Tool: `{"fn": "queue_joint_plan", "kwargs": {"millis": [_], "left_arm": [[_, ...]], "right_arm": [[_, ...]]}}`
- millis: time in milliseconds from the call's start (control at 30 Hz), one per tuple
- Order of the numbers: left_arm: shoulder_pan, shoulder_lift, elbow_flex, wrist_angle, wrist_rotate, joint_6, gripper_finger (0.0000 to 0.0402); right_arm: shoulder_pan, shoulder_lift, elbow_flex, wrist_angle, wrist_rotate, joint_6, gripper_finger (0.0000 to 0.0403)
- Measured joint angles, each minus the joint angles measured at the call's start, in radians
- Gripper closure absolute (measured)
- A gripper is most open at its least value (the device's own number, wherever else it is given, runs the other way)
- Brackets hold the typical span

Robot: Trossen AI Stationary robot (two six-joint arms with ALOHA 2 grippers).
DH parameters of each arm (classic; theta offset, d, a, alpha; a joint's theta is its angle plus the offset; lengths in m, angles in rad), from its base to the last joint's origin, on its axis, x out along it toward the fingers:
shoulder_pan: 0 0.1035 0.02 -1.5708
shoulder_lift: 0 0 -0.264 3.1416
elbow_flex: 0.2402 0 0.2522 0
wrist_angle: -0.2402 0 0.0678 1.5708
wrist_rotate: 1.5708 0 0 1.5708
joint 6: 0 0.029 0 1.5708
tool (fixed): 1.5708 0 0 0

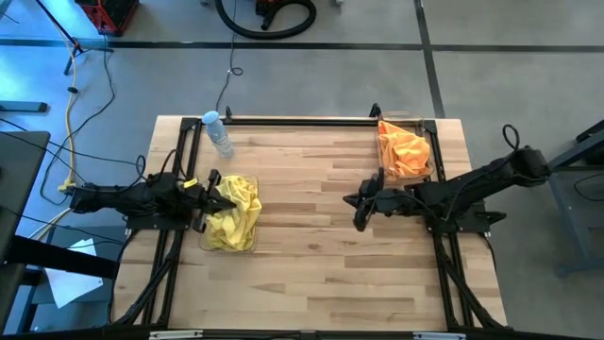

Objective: Sort microfiber towel by color & place in baskets
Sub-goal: Return to Home Position

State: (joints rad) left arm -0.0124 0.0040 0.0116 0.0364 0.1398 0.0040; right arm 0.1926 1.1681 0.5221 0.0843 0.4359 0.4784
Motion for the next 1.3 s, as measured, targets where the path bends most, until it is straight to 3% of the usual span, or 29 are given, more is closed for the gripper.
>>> {"fn": "queue_joint_plan", "kwargs": {"millis": [200, 700, 867, 1000, 1100, 1300], "left_arm": [[0.000, 0.000, 0.000, 0.000, 0.000, 0.000, 0.0401], [0.000, 0.000, 0.000, 0.000, -0.002, -0.001, 0.0401], [0.000, 0.000, 0.000, 0.000, -0.002, -0.001, 0.0401], [0.000, 0.000, 0.000, 0.000, -0.002, -0.001, 0.0401], [0.000, 0.000, 0.000, 0.000, -0.002, -0.001, 0.0401], [0.000, 0.003, 0.000, 0.001, -0.002, -0.001, 0.0401]], "right_arm": [[-0.005, -0.128, -0.120, -0.007, -0.038, -0.060, 0.0402], [-0.004, -0.777, -0.411, 0.033, -0.191, -0.224, 0.0403], [-0.005, -0.959, -0.477, 0.031, -0.267, -0.261, 0.0403], [-0.005, -1.083, -0.512, 0.026, -0.269, -0.313, 0.0403], [-0.005, -1.166, -0.512, 0.019, -0.253, -0.374, 0.0403], [-0.010, -1.166, -0.511, 0.032, -0.241, -0.443, 0.0403]]}}
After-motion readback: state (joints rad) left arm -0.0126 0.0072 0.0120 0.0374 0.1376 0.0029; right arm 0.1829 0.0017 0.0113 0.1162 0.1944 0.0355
